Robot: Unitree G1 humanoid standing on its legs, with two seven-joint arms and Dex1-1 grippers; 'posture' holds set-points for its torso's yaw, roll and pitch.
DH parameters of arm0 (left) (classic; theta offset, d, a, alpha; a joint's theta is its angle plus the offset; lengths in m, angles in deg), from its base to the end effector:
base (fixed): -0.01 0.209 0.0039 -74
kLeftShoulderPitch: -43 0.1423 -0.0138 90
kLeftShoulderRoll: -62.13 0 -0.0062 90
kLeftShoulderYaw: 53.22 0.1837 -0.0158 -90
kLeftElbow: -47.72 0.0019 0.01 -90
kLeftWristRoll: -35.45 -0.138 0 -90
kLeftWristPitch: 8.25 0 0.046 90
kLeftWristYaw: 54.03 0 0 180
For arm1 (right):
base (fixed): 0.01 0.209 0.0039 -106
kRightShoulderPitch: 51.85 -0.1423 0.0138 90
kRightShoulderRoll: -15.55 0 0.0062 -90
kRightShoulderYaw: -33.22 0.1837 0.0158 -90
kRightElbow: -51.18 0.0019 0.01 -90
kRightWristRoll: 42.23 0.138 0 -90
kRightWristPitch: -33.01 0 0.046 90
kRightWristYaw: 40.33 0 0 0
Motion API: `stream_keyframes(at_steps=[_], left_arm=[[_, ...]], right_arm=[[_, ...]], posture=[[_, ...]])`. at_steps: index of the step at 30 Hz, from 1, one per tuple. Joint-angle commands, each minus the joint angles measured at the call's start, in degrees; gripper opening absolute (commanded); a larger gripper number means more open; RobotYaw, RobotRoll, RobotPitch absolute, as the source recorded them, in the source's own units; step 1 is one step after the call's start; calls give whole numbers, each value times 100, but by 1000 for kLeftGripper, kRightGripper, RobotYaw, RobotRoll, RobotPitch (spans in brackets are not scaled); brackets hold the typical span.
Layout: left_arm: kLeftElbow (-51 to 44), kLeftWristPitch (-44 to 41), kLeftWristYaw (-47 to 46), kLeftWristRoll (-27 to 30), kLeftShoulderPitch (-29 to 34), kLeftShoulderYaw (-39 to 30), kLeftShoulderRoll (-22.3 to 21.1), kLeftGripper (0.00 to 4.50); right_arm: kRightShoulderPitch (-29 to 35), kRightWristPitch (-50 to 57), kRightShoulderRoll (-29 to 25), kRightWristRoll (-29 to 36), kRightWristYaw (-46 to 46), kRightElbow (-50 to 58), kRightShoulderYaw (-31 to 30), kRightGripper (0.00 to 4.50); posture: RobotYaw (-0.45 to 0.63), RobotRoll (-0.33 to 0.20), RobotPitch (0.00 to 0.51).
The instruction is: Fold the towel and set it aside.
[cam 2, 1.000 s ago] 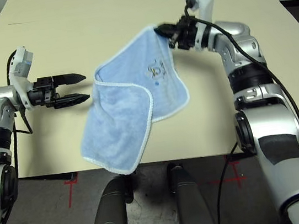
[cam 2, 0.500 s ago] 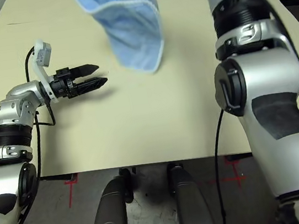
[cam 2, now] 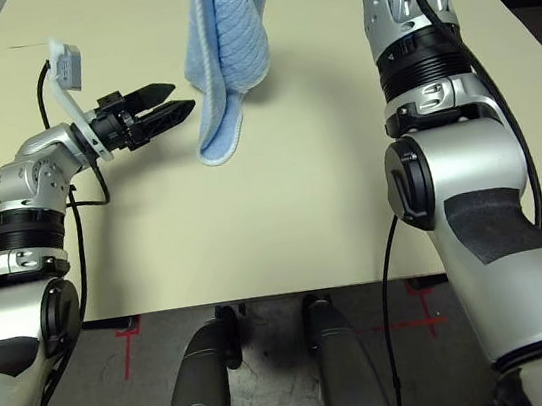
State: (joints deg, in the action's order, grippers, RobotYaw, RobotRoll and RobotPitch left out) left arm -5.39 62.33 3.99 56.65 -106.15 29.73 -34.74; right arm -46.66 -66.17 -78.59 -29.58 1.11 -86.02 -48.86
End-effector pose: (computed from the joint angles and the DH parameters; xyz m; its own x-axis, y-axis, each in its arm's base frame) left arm 0.3543 0.2031 0.2261 0.5398 -0.8306 0.1367 0.8368 0.5472 0.0201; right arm 0.3460 -0.1573 0.3644 0.4699 0.6736 0.5705 -0.4862 0.7369 -0.4697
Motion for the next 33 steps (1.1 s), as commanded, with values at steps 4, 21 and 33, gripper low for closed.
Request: stream_keyframes(at_steps=[4, 21, 33], left_arm=[[-892, 60, -731, -390, 55, 386, 261, 4500], [1139, 456, -2348, -1701, -47, 723, -24, 4500], [1136, 379, -1998, -1734, 59, 653, -598, 4500]], right_arm=[[-16, 58, 96, -33, -38, -75, -58, 43], [-724, -391, -669, -165, -441, -1057, 206, 43], [-555, -462, -830, -256, -514, -1277, 246, 43]], posture=[[44, 0, 267], [17, 0, 271], [35, 0, 272]])
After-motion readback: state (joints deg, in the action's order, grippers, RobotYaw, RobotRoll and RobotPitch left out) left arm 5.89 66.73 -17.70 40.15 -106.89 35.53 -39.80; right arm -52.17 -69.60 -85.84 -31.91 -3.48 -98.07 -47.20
